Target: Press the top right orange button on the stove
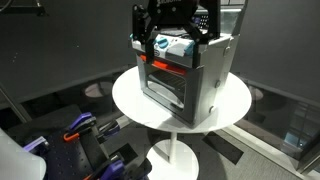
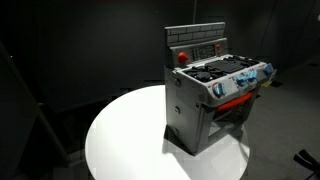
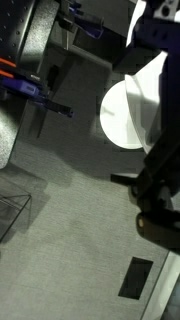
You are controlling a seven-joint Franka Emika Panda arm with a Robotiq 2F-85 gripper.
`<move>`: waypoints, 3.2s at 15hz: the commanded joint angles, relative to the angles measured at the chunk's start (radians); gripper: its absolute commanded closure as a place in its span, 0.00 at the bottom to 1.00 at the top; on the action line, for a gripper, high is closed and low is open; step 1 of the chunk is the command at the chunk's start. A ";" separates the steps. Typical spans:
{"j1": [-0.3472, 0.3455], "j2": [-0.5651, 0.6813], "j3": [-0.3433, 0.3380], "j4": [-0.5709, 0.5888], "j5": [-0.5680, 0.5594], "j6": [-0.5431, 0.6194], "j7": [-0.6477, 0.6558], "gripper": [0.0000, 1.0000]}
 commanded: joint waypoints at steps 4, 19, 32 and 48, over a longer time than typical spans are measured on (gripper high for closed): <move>0.033 0.068 0.033 0.109 0.046 0.116 0.051 0.00; 0.052 0.374 0.120 0.386 0.063 0.404 0.214 0.00; 0.069 0.564 0.147 0.584 0.026 0.458 0.339 0.00; 0.089 0.640 0.145 0.679 0.036 0.456 0.348 0.00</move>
